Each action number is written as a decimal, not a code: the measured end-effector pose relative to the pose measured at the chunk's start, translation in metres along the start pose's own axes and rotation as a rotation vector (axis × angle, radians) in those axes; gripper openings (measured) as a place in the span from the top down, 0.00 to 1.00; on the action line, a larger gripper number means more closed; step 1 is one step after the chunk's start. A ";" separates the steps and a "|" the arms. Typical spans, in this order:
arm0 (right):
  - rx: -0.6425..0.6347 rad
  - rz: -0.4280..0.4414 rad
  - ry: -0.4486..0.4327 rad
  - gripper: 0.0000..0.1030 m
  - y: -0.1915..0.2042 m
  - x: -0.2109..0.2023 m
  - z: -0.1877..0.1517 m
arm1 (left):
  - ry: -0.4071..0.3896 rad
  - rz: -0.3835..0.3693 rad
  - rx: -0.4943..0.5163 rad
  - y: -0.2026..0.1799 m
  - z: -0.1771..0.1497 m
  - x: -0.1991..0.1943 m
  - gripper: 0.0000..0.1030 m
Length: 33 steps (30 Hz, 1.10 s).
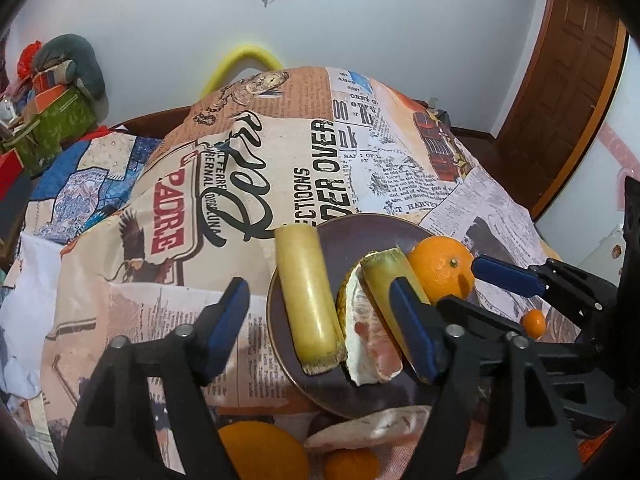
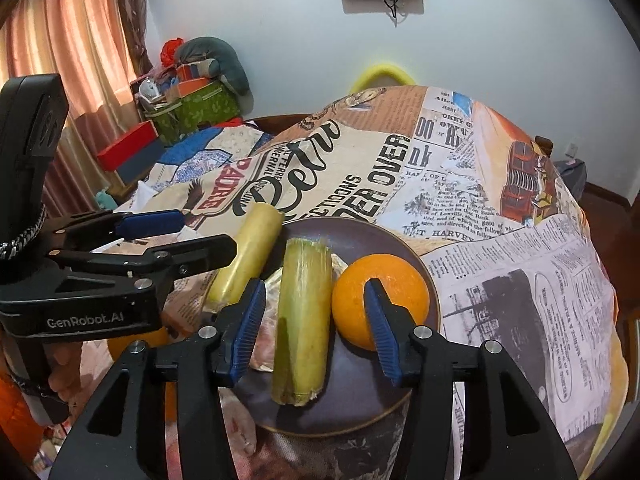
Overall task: Organize fruits
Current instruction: 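Lay both cylindrical pieces on the plate and open both tools, then grasp second pomelo segment with right tool while left tool moves to large orange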
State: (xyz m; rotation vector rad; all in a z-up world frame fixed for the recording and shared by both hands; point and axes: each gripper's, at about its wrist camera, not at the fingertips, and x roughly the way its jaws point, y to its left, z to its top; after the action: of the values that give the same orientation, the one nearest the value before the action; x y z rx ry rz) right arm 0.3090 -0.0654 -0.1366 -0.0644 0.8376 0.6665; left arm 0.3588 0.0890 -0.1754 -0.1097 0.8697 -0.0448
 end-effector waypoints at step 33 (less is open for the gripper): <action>0.001 0.018 0.110 0.50 0.039 -0.010 -0.066 | 0.044 0.035 -0.066 0.033 -0.102 -0.072 0.24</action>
State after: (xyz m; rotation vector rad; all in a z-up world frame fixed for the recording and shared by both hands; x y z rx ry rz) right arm 0.2378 -0.0594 -0.1662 -0.0935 0.9456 0.6840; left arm 0.2344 0.1200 -0.1893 -0.1561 0.9175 0.0144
